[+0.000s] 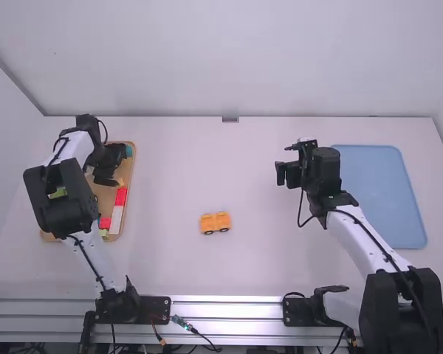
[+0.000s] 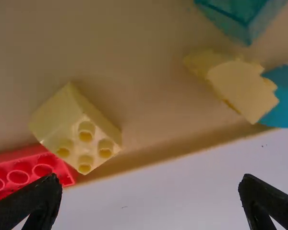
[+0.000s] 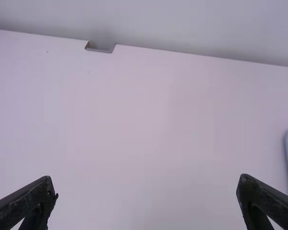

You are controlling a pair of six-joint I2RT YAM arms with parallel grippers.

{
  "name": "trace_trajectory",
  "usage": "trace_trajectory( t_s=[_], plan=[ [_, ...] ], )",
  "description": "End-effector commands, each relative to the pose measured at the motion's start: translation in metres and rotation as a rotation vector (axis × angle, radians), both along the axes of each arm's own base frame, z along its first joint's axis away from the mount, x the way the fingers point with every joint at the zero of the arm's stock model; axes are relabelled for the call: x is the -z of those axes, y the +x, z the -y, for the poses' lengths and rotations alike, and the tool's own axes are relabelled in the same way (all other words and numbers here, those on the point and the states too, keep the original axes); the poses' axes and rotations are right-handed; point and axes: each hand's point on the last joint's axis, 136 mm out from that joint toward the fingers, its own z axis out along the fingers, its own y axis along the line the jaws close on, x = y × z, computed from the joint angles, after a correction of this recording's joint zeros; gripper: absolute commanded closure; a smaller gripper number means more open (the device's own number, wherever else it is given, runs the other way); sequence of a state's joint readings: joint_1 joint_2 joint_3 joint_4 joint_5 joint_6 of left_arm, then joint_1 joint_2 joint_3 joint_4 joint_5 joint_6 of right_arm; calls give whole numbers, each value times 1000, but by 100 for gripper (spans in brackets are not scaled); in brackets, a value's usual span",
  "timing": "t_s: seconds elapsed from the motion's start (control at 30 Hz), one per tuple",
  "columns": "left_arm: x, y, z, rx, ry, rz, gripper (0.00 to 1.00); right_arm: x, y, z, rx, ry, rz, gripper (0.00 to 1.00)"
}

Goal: Assemble lego blocks to make yellow taxi

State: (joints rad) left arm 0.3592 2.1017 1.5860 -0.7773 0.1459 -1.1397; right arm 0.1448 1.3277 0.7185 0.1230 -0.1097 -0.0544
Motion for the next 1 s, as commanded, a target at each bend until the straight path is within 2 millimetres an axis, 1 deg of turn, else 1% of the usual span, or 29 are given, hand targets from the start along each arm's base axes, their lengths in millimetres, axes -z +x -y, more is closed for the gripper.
trace_trajectory(
  t_s=[0.0,0.1,0.13,0.2,0.37,0.4,0.43,0.5,0.53,0.6,0.8,0.87,0.9,0.93,0.97],
  plan=[
    [14,-15,6,-166,-45,-72,1,-9,5,-1,1,8,18,1],
    [20,-19,8,-267,-64,-93,1,-9,5,-1,1,8,18,1],
    [24,-20,5,-309,-55,-94,1,-9,5,-1,2,8,17,1],
    [26,-21,3,-331,-43,-92,0,-8,5,-1,1,8,15,1],
    [28,-20,0,-386,-35,-90,4,-8,5,-1,1,7,15,1],
    [29,-17,-2,-386,-31,-73,5,-8,5,-1,1,7,15,0],
    [28,-14,-2,-386,-31,-63,10,-8,5,-1,2,7,15,1],
    [28,-12,-2,-385,-33,-51,16,-8,5,-1,2,7,15,1],
    [28,-11,-3,-385,-31,-46,27,-8,5,-1,1,8,15,0],
    [27,-9,-4,-385,-31,-39,28,-8,5,-1,2,7,16,1],
    [28,-10,-5,-387,-24,-41,26,-9,5,-1,2,8,19,1],
    [28,-10,-5,-402,-26,-44,30,-9,5,-1,2,8,19,1],
    [28,-12,-4,-424,-32,-55,30,-9,5,-1,1,8,19,1],
    [28,-14,-3,-443,-36,-63,24,-9,5,-1,2,8,18,1],
    [29,-14,-3,-448,-38,-64,21,-9,5,-1,2,8,18,1]
  ],
)
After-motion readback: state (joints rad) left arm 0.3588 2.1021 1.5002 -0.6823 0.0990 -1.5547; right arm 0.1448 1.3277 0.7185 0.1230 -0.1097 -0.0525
